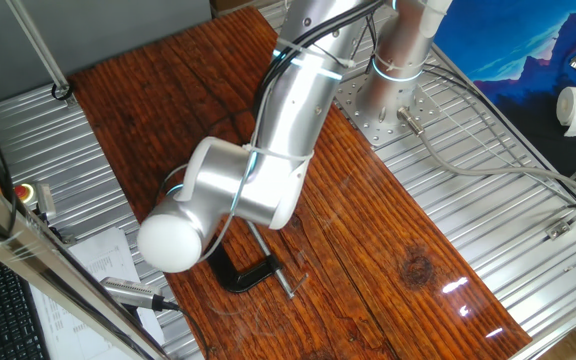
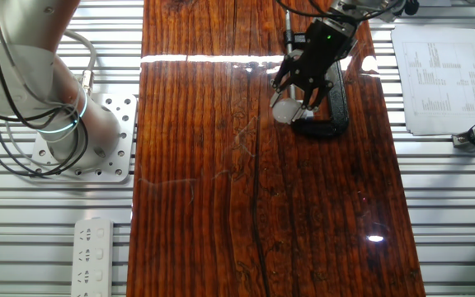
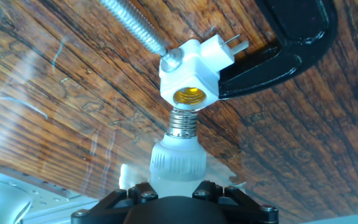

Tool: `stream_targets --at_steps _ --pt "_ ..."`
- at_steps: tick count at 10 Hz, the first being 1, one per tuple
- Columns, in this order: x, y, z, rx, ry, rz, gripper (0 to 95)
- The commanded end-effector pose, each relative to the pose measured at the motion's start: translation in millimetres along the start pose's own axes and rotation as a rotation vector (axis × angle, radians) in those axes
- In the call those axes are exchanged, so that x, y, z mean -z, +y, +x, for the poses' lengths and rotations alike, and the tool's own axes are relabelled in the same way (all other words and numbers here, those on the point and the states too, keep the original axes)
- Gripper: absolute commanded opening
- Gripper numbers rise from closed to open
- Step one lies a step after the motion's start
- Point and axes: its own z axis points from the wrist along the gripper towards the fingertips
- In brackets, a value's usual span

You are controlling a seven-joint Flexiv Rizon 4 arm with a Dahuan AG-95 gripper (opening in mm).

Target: Install the light bulb by rotating it

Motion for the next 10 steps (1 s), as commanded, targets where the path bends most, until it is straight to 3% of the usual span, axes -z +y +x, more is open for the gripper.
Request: stream_targets --at_steps 1,6,10 --pt "-2.3 0.6 1.8 -0.007 -0.002 0.007 19.0" --pt "-0.9 0.6 0.8 -0.048 -0.010 -0.006 19.0" --pt "1.9 1.6 -4.3 -0.078 -0.041 -0.050 19.0"
